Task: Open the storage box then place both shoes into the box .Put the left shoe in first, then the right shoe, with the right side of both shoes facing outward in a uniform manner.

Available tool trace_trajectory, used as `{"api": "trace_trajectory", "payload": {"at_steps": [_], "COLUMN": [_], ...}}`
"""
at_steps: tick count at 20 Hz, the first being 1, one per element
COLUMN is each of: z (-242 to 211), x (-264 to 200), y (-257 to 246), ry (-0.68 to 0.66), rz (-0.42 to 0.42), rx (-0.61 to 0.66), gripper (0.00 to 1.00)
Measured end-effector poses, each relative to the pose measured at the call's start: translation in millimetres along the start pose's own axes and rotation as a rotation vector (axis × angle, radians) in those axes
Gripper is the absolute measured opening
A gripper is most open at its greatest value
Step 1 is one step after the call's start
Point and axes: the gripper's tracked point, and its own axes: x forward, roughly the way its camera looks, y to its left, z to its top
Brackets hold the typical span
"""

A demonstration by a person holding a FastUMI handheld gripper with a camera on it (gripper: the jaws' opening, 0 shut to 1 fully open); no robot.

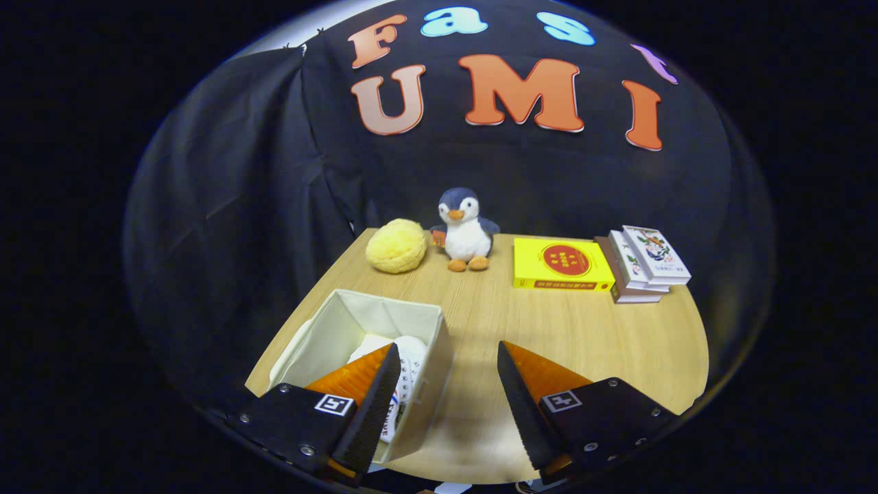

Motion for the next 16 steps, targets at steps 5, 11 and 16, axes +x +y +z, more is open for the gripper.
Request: {"api": "trace_trajectory", "payload": {"at_steps": [5,11,16], "z": [47.7,100.6,127.3], "x": [-40.8,-90.1,-119.8], "y": [-67.2,-134.0,-167.9], "ry": [-0.192,-0.429,-0.575], "rz": [-0.081,-0.145,-0.183], "rx": [0.010,-0.009,-0.033], "gripper": [0.94,0.96,0.96]}}
